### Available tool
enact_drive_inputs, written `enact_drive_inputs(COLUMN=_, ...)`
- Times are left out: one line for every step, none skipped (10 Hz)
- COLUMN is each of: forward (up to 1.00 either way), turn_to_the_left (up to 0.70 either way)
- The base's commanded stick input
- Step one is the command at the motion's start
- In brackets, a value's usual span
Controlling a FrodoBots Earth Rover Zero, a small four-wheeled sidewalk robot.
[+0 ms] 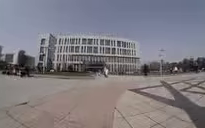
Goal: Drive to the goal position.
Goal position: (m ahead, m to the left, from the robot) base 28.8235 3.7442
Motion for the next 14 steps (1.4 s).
enact_drive_inputs(forward=1.0, turn_to_the_left=0.0)
enact_drive_inputs(forward=1.0, turn_to_the_left=0.0)
enact_drive_inputs(forward=1.0, turn_to_the_left=0.0)
enact_drive_inputs(forward=1.0, turn_to_the_left=0.0)
enact_drive_inputs(forward=1.0, turn_to_the_left=0.0)
enact_drive_inputs(forward=1.0, turn_to_the_left=0.0)
enact_drive_inputs(forward=1.0, turn_to_the_left=0.0)
enact_drive_inputs(forward=1.0, turn_to_the_left=0.0)
enact_drive_inputs(forward=1.0, turn_to_the_left=-0.1)
enact_drive_inputs(forward=1.0, turn_to_the_left=-0.33)
enact_drive_inputs(forward=1.0, turn_to_the_left=-0.23)
enact_drive_inputs(forward=1.0, turn_to_the_left=-0.13)
enact_drive_inputs(forward=1.0, turn_to_the_left=-0.04)
enact_drive_inputs(forward=1.0, turn_to_the_left=-0.03)
